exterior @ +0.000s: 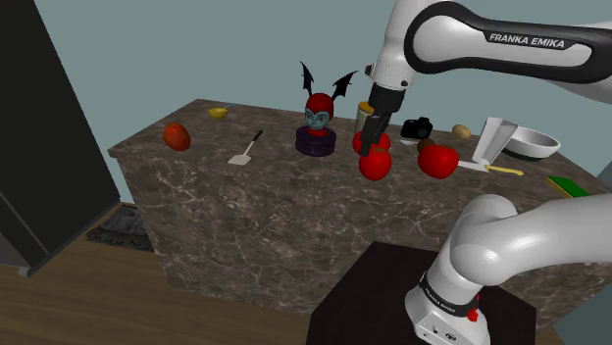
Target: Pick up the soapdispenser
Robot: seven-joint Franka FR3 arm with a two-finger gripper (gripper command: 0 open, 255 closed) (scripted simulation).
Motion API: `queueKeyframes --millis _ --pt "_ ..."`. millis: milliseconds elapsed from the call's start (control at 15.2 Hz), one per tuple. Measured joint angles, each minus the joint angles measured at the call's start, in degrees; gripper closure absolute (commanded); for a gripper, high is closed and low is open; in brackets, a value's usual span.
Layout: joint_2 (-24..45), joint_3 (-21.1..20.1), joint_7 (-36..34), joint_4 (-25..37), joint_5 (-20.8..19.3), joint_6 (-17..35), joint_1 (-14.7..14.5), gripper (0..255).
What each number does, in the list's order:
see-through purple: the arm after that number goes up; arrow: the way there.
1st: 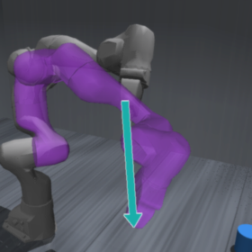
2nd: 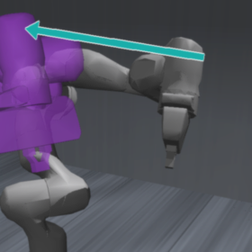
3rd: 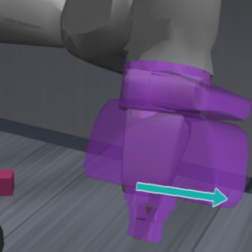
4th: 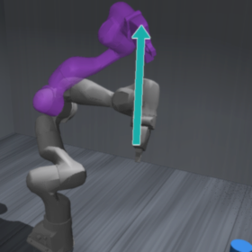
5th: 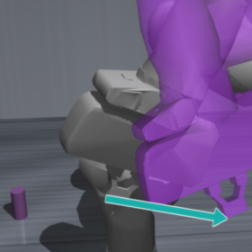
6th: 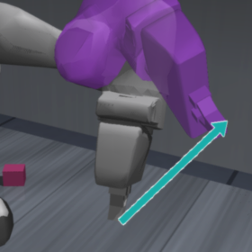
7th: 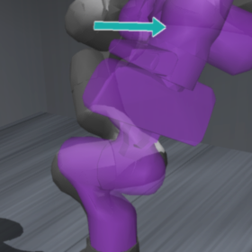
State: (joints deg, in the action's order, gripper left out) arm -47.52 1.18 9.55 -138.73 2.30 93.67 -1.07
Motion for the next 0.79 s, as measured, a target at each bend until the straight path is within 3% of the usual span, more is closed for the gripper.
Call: queueKeyframes --millis 264,792 --pt "1.81 2.05 2.01 1.53 -1.4 0.5 0.84 0" --pt "11.93 10.7 10.8 10.24 -5.68 3.14 3.39 0"
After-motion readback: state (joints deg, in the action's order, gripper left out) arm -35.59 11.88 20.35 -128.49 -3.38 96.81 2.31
